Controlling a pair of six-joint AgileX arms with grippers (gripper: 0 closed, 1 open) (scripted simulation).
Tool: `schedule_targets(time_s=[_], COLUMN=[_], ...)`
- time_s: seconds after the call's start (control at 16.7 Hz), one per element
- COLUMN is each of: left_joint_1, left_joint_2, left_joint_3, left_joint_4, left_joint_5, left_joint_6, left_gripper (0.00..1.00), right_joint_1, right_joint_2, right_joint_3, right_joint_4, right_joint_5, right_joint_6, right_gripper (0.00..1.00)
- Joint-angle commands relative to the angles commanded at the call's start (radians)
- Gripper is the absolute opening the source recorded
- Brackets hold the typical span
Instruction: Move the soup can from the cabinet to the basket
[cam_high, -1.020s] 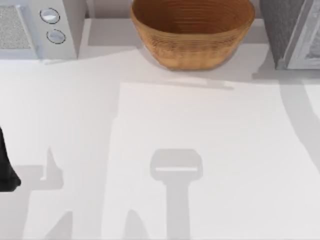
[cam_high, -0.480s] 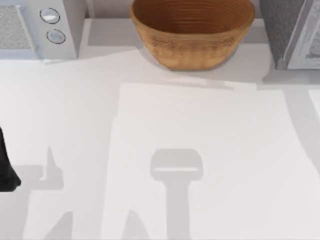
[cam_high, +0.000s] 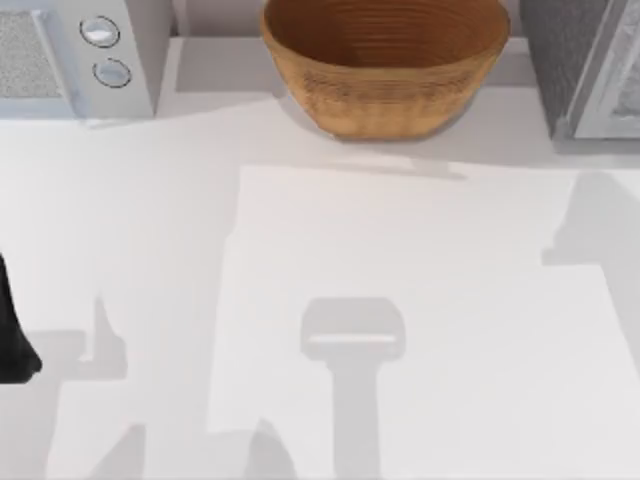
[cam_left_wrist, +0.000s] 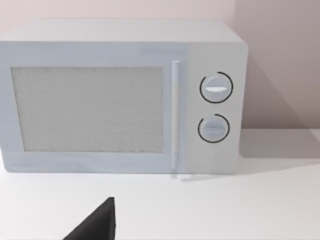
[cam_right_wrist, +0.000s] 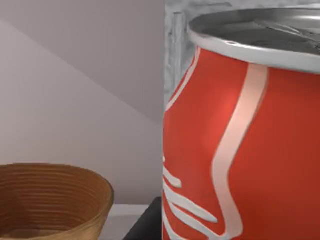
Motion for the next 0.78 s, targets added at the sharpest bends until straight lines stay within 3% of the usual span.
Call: schedule_targets(time_s=[0.42,0.78], left_joint_1=[0.0,0.0], left_joint_2=[0.0,0.0], left_joint_3=[0.0,0.0], left_joint_4=[0.0,0.0], left_joint_5=[0.0,0.0], left_joint_6=[0.0,0.0], left_gripper=[1.0,1.0], right_joint_1=[-0.078,-0.117], right_joint_2=[-0.451,-0.657], right_joint_3=[-0.734,-0.974], right_joint_4=[0.263,0.384], right_joint_5=[-0.063,-0.089], right_joint_6=[-0.006,-0.009], right_gripper=[0.0,0.0])
